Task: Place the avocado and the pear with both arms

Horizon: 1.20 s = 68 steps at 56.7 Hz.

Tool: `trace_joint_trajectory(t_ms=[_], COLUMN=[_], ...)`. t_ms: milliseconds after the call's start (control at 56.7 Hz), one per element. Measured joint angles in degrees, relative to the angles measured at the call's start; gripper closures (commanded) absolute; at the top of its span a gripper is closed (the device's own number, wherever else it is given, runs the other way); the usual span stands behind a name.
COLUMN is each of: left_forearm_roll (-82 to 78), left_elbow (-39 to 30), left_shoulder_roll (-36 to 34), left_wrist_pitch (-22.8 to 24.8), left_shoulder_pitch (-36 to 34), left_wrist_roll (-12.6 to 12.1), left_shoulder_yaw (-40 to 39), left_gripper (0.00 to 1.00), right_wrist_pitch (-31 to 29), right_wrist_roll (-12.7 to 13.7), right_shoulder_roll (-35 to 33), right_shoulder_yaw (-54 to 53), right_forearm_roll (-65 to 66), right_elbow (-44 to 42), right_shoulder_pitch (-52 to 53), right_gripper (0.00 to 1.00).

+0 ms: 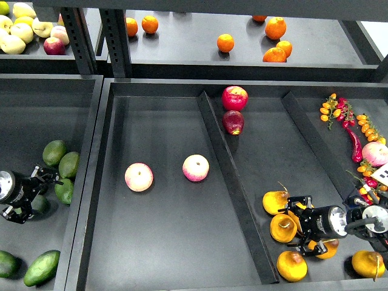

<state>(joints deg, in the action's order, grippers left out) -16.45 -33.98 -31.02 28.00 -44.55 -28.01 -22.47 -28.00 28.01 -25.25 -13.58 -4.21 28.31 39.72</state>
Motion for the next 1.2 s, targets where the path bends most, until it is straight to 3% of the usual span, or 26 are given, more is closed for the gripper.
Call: trace_joint_trajectory(t_ms=[282, 635, 741, 1006, 1200], left_forearm_roll=[5.3, 17.6, 20.8, 22.3, 22.4], left_elbow=[-0.1, -0.1, 0.0, -0.4, -2.3], left_shoulder_roll=[1.2, 3.0, 4.6, 13.0, 18.4], left_wrist_pitch=[0.0, 0.0, 0.0, 0.0, 0.0], left_shoulder_pitch=[0.4, 1.4, 2.0, 7.3, 10.0], left_wrist_roll=[0.0, 0.0, 0.0, 0.0, 0.0], left_shoulder_yaw=[-11.6, -19.5, -23.0, -41.0, -48.3], left_gripper=[0.01, 0.01, 0.01, 0.0, 0.0], right_wrist_pitch=[0.0, 0.0, 0.0, 0.0, 0.0], right_wrist_roll=[0.0, 0.0, 0.0, 0.0, 0.0], right_shoulder_roll=[-1.1, 0.8, 2.6, 11.4, 17.3], right_shoulder_yaw=[-6.5, -21.7, -27.1, -43.5, -50.0], right_forearm_roll=[-1.8, -1.9, -1.9, -1.9, -1.6], right_elbow=[0.4, 0.4, 0.3, 0.0, -1.6], right_shoulder_pitch=[0.6, 0.0, -0.6, -2.1, -3.5], right_gripper=[0.0, 0.0, 0.0, 0.0, 0.0])
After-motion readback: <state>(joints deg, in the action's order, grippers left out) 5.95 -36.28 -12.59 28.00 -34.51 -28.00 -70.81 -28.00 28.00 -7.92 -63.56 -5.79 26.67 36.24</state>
